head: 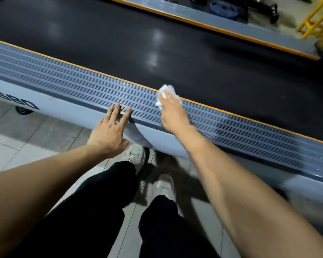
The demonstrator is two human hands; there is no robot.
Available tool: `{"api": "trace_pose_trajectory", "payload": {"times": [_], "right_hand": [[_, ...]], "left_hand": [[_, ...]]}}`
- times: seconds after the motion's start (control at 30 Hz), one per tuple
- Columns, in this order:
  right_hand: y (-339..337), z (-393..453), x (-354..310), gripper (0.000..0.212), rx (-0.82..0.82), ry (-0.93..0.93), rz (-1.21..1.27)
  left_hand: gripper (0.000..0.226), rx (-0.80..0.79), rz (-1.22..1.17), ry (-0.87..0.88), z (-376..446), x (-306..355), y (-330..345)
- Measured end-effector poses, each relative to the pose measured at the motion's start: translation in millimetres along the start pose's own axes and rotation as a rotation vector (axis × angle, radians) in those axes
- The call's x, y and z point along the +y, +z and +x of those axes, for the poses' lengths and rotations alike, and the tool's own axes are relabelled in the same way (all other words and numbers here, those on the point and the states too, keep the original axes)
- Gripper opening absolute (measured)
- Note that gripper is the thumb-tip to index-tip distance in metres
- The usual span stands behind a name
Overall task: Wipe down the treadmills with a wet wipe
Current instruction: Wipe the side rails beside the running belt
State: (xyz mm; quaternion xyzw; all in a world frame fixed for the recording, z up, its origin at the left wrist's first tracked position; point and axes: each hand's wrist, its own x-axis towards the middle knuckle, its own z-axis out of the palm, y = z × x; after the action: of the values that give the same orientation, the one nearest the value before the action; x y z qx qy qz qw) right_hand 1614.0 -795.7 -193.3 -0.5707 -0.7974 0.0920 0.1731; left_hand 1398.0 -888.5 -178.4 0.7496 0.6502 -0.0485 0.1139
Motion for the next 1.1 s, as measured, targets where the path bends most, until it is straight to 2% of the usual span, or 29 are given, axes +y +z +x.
{"api": "trace_pose_trajectory", "payload": {"times": [0.07,0.17,0.3,0.37,0.43,0.53,0.63,0.7,0.83,0.93,1.0,1.1], "right_hand": [[17.3,20.1,-33.4,0.055,-0.054,-0.059,0.017],[12.6,21.3,-31.2,0.052,-0.113,-0.026,0.035],[-13.3,-25.0,29.2,0.044,0.187,0.154,-0.024],[-23.4,-51.3,55.2,0.046,0.216,0.314,-0.054],[-23.6,-51.7,52.6,0.043,0.228,0.408,-0.058],[-7.4,-16.1,3.3,0.046,0.185,0.281,-0.081],[16.4,6.2,-50.3,0.046,-0.001,0.033,0.0],[21.7,-3.1,-64.2,0.048,-0.117,-0.033,0.054],[10.2,-60.4,-25.8,0.047,-0.026,-0.079,0.06],[1.6,-104.4,10.3,0.051,0.079,0.036,0.061],[0.6,-108.6,8.0,0.049,0.105,0.081,0.054],[18.7,-80.5,-29.5,0.056,0.095,0.001,0.064]], "left_hand": [[0.102,-0.034,0.062,0.039,0.0,-8.3,-3.3],[0.103,-0.085,0.082,0.061,2.8,-17.0,-7.7],[0.103,-0.133,0.061,0.08,6.5,-19.9,-12.2],[0.1,-0.157,0.042,0.065,7.3,-17.2,-17.0],[0.098,-0.177,0.025,0.048,7.0,-12.3,-19.2],[0.096,-0.185,-0.011,0.045,6.9,-9.8,-18.3],[0.096,-0.175,-0.031,0.051,8.5,-15.6,-18.7],[0.096,-0.162,-0.052,0.071,8.6,-18.2,-17.3],[0.095,-0.115,-0.115,0.08,6.6,-21.3,-13.3],[0.095,-0.104,-0.142,0.087,6.3,-22.8,-10.0],[0.096,-0.103,-0.142,0.087,6.0,-24.4,-9.3],[0.095,-0.13,-0.13,0.11,6.9,-24.2,-12.4]]}}
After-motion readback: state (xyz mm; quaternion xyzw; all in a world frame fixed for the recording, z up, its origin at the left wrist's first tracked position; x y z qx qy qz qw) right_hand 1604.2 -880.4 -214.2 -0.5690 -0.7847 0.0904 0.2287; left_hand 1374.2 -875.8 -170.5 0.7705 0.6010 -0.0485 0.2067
